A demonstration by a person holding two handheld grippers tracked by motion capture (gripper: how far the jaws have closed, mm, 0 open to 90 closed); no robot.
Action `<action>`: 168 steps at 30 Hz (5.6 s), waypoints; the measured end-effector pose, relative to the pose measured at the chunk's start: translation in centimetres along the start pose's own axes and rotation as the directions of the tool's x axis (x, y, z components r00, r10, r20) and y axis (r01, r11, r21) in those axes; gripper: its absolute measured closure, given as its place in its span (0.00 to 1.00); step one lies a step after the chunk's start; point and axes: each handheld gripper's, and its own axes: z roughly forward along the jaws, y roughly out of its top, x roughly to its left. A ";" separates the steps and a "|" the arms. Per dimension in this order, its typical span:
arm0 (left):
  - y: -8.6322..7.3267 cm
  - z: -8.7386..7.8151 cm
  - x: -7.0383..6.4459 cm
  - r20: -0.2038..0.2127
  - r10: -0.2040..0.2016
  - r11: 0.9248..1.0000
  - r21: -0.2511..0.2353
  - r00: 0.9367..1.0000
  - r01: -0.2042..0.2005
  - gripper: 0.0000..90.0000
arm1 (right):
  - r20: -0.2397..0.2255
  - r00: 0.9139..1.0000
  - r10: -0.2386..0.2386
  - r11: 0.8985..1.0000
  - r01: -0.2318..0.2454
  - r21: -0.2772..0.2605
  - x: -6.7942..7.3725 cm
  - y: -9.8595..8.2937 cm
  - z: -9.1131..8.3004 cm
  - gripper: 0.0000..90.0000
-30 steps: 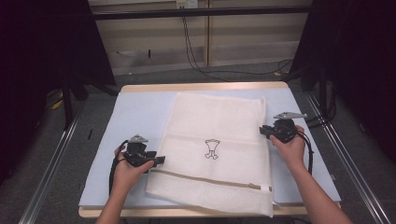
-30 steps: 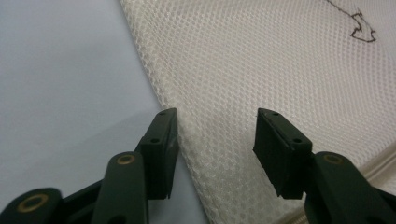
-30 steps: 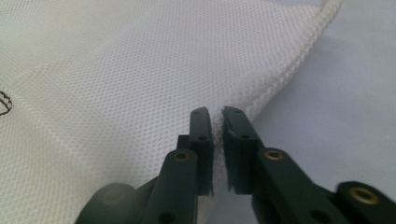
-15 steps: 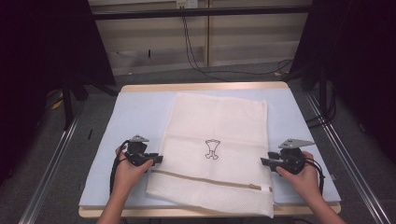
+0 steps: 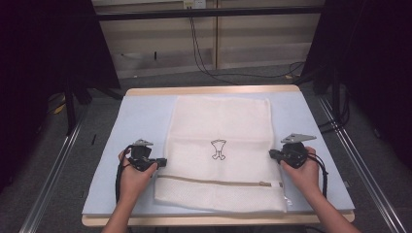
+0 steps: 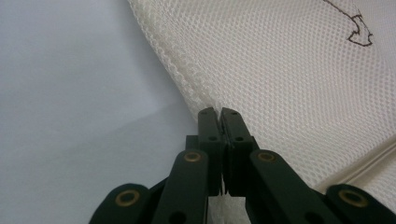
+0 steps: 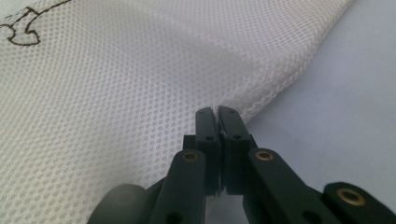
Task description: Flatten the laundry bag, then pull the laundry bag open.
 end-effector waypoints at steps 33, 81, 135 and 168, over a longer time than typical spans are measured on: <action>-1.0 -1.7 0.0 0.001 -0.021 1.000 0.009 1.000 0.021 0.98 | -0.017 1.000 -0.002 1.000 0.002 0.002 0.2 0.6 1.1 0.97; 4.7 4.2 -14.2 0.306 0.050 0.996 0.057 0.951 -0.071 0.71 | -0.132 0.982 -0.133 0.986 0.117 -0.119 2.5 -4.6 -4.6 1.00; 4.9 12.7 -21.9 0.437 -0.185 0.954 0.295 0.880 0.054 0.97 | -0.133 0.974 -0.182 0.983 0.174 -0.064 3.9 -6.3 -4.7 1.00; 3.6 6.8 -14.4 0.378 -0.217 0.958 0.259 0.900 0.122 0.97 | -0.144 0.973 -0.179 0.983 0.170 -0.072 3.8 -6.4 -4.7 1.00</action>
